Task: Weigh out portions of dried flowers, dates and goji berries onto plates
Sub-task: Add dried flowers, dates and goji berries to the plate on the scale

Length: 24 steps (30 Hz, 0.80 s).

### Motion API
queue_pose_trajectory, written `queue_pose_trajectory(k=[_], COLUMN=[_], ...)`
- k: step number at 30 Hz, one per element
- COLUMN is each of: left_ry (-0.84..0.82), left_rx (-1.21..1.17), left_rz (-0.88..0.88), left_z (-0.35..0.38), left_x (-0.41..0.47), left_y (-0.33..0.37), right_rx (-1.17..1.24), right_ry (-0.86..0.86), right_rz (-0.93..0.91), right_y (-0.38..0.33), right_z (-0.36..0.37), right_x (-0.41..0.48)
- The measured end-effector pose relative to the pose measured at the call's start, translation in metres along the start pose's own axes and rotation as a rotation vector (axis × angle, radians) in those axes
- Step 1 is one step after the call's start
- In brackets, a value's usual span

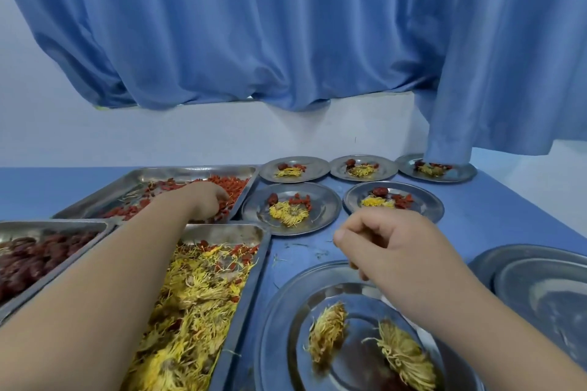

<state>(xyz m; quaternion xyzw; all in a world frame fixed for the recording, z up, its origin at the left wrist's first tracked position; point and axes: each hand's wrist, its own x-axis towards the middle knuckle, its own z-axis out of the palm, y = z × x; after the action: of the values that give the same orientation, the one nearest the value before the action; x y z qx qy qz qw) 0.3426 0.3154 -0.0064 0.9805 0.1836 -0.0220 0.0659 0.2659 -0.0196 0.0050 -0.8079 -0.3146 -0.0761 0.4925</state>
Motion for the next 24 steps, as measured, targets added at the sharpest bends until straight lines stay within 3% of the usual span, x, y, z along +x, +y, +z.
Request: queue_pose_trajectory(k=[6, 11, 24], left_ry=[-0.211, -0.276, -0.129], left_rx=[0.1, 0.188, 0.158], left_rz=[-0.002, -0.031, -0.006], left_z=[0.009, -0.001, 0.003], left_x=[0.027, 0.028, 0.024], left_y=[0.006, 0.009, 0.004], right_rx=[0.044, 0.02, 0.059], right_ry=[0.048, 0.053, 0.046], right_rz=[0.006, -0.011, -0.024], right_y=[0.004, 0.008, 0.001], right_z=[-0.002, 0.0, 0.0], right_x=[0.002, 0.002, 0.001])
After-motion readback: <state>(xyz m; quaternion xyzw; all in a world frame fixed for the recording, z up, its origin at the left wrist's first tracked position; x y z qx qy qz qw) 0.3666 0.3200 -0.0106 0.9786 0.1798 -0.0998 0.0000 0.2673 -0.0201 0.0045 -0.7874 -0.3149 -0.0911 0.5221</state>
